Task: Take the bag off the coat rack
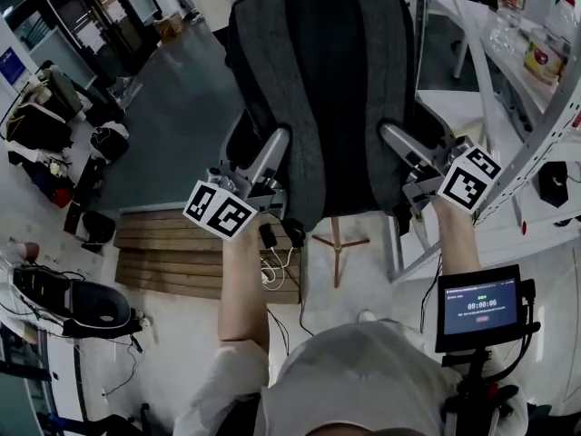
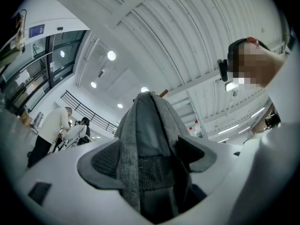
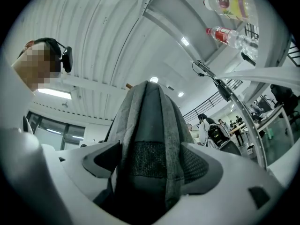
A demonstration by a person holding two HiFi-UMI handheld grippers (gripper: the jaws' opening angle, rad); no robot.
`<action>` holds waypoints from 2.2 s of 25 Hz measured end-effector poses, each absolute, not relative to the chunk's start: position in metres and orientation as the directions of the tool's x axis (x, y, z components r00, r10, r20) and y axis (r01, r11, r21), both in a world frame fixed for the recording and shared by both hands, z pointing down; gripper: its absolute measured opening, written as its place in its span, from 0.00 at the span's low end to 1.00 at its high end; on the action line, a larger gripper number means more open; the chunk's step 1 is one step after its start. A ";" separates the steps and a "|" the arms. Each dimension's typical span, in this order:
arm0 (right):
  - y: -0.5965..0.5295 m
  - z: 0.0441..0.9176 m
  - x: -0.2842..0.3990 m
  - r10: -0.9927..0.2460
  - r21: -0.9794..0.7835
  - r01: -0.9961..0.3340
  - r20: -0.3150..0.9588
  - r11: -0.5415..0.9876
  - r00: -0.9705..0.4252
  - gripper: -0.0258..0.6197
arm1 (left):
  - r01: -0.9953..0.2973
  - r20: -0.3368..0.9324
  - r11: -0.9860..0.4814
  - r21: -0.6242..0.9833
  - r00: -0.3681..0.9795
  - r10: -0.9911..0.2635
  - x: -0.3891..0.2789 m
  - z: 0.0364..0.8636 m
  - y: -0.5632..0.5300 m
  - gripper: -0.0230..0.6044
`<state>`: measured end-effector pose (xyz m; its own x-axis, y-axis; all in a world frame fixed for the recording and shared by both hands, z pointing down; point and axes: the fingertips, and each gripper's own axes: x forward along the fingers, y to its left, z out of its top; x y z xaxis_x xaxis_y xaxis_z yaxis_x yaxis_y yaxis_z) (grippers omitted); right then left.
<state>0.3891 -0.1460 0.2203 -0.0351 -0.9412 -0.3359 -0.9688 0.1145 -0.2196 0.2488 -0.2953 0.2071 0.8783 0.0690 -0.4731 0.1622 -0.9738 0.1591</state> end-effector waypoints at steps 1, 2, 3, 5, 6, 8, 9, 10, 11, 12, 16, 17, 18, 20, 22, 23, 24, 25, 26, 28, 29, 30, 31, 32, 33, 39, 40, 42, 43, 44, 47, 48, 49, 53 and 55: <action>-0.146 0.220 0.389 -0.941 -0.229 -0.967 -0.336 0.116 -0.033 0.67 | 0.155 -0.476 -0.975 0.157 0.877 0.063 0.248 0.207 -0.297 0.66; -0.146 0.220 0.389 -0.940 -0.241 -0.963 -0.339 0.118 -0.031 0.64 | 0.150 -0.477 -0.977 0.155 0.877 0.059 0.247 0.207 -0.298 0.65; -0.146 0.219 0.389 -0.939 -0.255 -0.959 -0.344 0.123 -0.028 0.61 | 0.147 -0.478 -0.977 0.154 0.877 0.056 0.246 0.207 -0.299 0.64; -0.143 0.217 0.389 -0.934 -0.278 -0.952 -0.357 0.127 -0.021 0.57 | 0.141 -0.478 -0.978 0.156 0.877 0.050 0.245 0.206 -0.299 0.61; -0.141 0.216 0.389 -0.932 -0.284 -0.951 -0.361 0.126 -0.015 0.55 | 0.138 -0.477 -0.978 0.159 0.878 0.046 0.245 0.205 -0.299 0.59; -0.139 0.213 0.388 -0.931 -0.288 -0.950 -0.365 0.122 -0.009 0.53 | 0.129 -0.477 -0.977 0.170 0.878 0.033 0.244 0.202 -0.299 0.55; -0.139 0.211 0.387 -0.930 -0.289 -0.949 -0.367 0.124 -0.010 0.52 | 0.125 -0.480 -0.976 0.178 0.877 0.025 0.243 0.201 -0.300 0.52; -0.139 0.211 0.386 -0.929 -0.290 -0.949 -0.370 0.127 -0.011 0.51 | 0.121 -0.485 -0.975 0.185 0.874 0.017 0.242 0.201 -0.301 0.49; -0.138 0.210 0.385 -0.928 -0.290 -0.948 -0.371 0.128 -0.012 0.50 | 0.118 -0.490 -0.974 0.192 0.872 0.009 0.242 0.201 -0.301 0.46; -0.137 0.210 0.385 -0.928 -0.290 -0.949 -0.372 0.127 -0.011 0.49 | 0.116 -0.493 -0.974 0.197 0.870 0.004 0.241 0.201 -0.301 0.45; -0.128 0.198 0.379 -0.920 -0.265 -0.954 -0.390 0.140 -0.026 0.49 | 0.109 -0.515 -0.978 0.180 0.857 0.001 0.235 0.192 -0.289 0.43; -0.125 0.192 0.376 -0.915 -0.254 -0.956 -0.401 0.149 -0.036 0.49 | 0.110 -0.526 -0.980 0.166 0.851 0.006 0.231 0.186 -0.286 0.44; -0.122 0.184 0.374 -0.910 -0.242 -0.958 -0.413 0.157 -0.045 0.49 | 0.112 -0.535 -0.982 0.152 0.845 0.014 0.228 0.178 -0.282 0.44; -0.117 0.168 0.368 -0.898 -0.219 -0.961 -0.436 0.170 -0.060 0.49 | 0.116 -0.551 -0.985 0.125 0.834 0.029 0.222 0.161 -0.277 0.44; -0.113 0.154 0.360 -0.887 -0.197 -0.963 -0.456 0.183 -0.076 0.49 | 0.114 -0.565 -0.988 0.102 0.824 0.037 0.214 0.145 -0.272 0.44; -0.112 0.147 0.356 -0.881 -0.186 -0.964 -0.465 0.192 -0.086 0.49 | 0.109 -0.572 -0.990 0.091 0.819 0.037 0.208 0.138 -0.269 0.44; -0.111 0.141 0.350 -0.875 -0.175 -0.963 -0.474 0.203 -0.098 0.49 | 0.100 -0.580 -0.992 0.080 0.814 0.036 0.200 0.131 -0.266 0.44; -0.110 0.134 0.344 -0.868 -0.162 -0.962 -0.483 0.218 -0.115 0.49 | 0.088 -0.588 -0.994 0.067 0.808 0.032 0.192 0.124 -0.263 0.44; -0.111 0.128 0.337 -0.859 -0.149 -0.960 -0.493 0.238 -0.137 0.49 | 0.071 -0.596 -0.996 0.053 0.802 0.026 0.181 0.117 -0.261 0.44; -0.115 0.116 0.321 -0.842 -0.125 -0.951 -0.507 0.284 -0.185 0.49 | 0.030 -0.611 -0.999 0.031 0.791 0.005 0.158 0.105 -0.257 0.44; -0.119 0.111 0.312 -0.834 -0.115 -0.944 -0.511 0.308 -0.210 0.49 | 0.006 -0.617 -1.000 0.024 0.787 -0.010 0.145 0.100 -0.257 0.44; -0.123 0.107 0.303 -0.825 -0.106 -0.937 -0.515 0.332 -0.233 0.49 | -0.018 -0.622 -1.000 0.019 0.783 -0.026 0.133 0.096 -0.256 0.44; -0.126 0.104 0.295 -0.816 -0.100 -0.929 -0.518 0.356 -0.257 0.49 | -0.045 -0.625 -0.999 0.013 0.779 -0.043 0.121 0.092 -0.255 0.44; -0.130 0.101 0.288 -0.805 -0.096 -0.919 -0.522 0.383 -0.281 0.49 | -0.073 -0.627 -0.997 0.008 0.776 -0.062 0.111 0.089 -0.253 0.44; -0.133 0.098 0.282 -0.794 -0.093 -0.907 -0.526 0.410 -0.305 0.49 | -0.102 -0.629 -0.995 0.003 0.773 -0.081 0.101 0.086 -0.251 0.44; -0.175 0.098 0.207 -0.697 -0.099 -0.782 -0.530 0.616 -0.483 0.49 | -0.339 -0.622 -0.941 -0.001 0.737 -0.265 0.003 0.084 -0.247 0.44; -0.186 0.098 0.183 -0.675 -0.105 -0.748 -0.526 0.655 -0.517 0.49 | -0.387 -0.618 -0.922 0.005 0.724 -0.307 -0.025 0.083 -0.247 0.44; -0.203 0.098 0.137 -0.632 -0.121 -0.681 -0.514 0.723 -0.580 0.49 | -0.474 -0.609 -0.880 0.020 0.693 -0.386 -0.076 0.083 -0.243 0.44; -0.209 0.097 0.119 -0.613 -0.128 -0.650 -0.508 0.749 -0.606 0.49 | -0.509 -0.605 -0.860 0.027 0.677 -0.419 -0.096 0.083 -0.240 0.44; -0.212 0.097 0.104 -0.594 -0.134 -0.622 -0.503 0.772 -0.628 0.49 | -0.539 -0.602 -0.841 0.034 0.661 -0.448 -0.111 0.083 -0.236 0.44; -0.224 0.108 0.056 -0.541 -0.163 -0.536 -0.487 0.828 -0.686 0.49 | -0.629 -0.583 -0.775 0.062 0.607 -0.540 -0.161 0.094 -0.224 0.44; -0.233 0.122 0.030 -0.526 -0.187 -0.504 -0.475 0.843 -0.705 0.49 | -0.662 -0.566 -0.745 0.081 0.585 -0.581 -0.187 0.107 -0.224 0.44; -0.245 0.142 0.001 -0.514 -0.220 -0.468 -0.459 0.856 -0.725 0.49 | -0.694 -0.542 -0.712 0.104 0.561 -0.626 -0.217 0.124 -0.227 0.44; -0.290 0.209 -0.095 -0.437 -0.296 -0.332 -0.438 0.895 -0.786 0.49 | -0.775 -0.467 -0.613 0.155 0.489 -0.736 -0.303 0.187 -0.249 0.44; -0.296 0.223 -0.107 -0.418 -0.309 -0.304 -0.432 0.901 -0.799 0.49 | -0.789 -0.462 -0.593 0.164 0.469 -0.753 -0.312 0.200 -0.248 0.44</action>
